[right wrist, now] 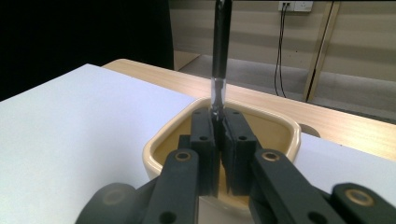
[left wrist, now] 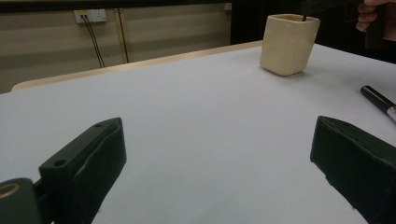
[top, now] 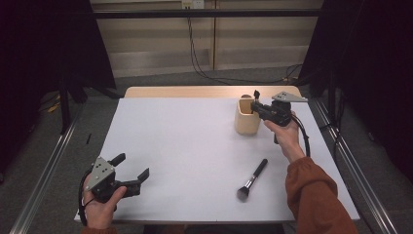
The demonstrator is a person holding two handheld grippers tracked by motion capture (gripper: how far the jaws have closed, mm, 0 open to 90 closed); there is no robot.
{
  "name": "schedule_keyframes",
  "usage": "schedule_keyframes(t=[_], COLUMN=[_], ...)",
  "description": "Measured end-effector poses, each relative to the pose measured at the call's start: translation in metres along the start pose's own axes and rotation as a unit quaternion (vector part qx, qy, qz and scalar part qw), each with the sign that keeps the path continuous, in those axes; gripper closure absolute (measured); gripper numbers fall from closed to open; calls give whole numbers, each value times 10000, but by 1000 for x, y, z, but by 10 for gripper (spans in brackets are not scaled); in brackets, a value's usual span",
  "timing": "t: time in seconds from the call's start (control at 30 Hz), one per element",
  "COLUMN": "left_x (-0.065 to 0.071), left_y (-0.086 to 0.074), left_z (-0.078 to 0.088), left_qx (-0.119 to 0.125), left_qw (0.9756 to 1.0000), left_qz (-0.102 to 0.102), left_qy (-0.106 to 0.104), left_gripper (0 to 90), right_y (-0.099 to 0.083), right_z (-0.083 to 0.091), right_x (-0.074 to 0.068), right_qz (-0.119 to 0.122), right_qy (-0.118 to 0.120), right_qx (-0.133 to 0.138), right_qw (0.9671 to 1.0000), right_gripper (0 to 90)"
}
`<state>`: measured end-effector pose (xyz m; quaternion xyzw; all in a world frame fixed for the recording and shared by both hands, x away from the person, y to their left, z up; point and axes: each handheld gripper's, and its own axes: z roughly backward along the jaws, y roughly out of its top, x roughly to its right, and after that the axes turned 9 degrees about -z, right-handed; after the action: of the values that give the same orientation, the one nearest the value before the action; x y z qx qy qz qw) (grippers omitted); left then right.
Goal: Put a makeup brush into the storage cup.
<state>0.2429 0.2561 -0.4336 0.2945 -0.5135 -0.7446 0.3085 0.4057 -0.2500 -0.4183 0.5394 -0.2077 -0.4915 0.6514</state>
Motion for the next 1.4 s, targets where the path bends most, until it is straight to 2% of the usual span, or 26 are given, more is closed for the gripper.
schedule_keyframes(t=[0.17,0.23,0.4,0.43,0.47,0.57,0.6,0.63,0.8,0.83,0.97,1.2,1.33,1.4], left_x=[0,0,0,0,0,-1,-1,-1,-1,-1,-1,-2,-2,-2], left_y=[0,0,0,0,0,0,0,0,0,0,0,0,0,0], left_z=[0,0,0,0,0,0,0,0,0,0,0,1,2,2], left_qx=[2,1,9,9,5,14,14,1,16,31,32,40,73,95], left_qw=[10000,10000,10000,10000,10000,10000,10000,10000,10000,10000,9999,9999,9999,9999], left_qz=[4,7,12,12,14,20,20,17,28,65,87,92,69,120], left_qy=[-11,-9,-1,-1,8,4,4,7,-30,-31,-45,-33,-13,-11], left_gripper=[36,36,35,36,36,35,36,36,36,36,36,36,32,31], right_y=[-1,-1,-1,-1,0,2,2,2,1,-1,-5,-10,-13,-15], right_z=[1,1,5,5,8,11,11,13,17,19,24,36,44,48], right_x=[1,1,1,1,0,0,0,0,2,2,2,2,1,-2], right_qz=[-97,-123,-231,-231,-227,-297,-297,-332,-357,-369,-362,-389,-321,-312], right_qy=[-34,-49,-46,-46,-89,-112,-112,-151,-172,-238,-259,-263,-249,-240], right_qx=[5,15,85,85,129,184,184,204,241,240,230,254,247,278], right_qw=[9999,9999,9997,9997,9996,9993,9993,9991,9989,9987,9987,9986,9989,9988], right_gripper=[733,729,550,550,454,329,329,257,176,106,34,0,0,0])
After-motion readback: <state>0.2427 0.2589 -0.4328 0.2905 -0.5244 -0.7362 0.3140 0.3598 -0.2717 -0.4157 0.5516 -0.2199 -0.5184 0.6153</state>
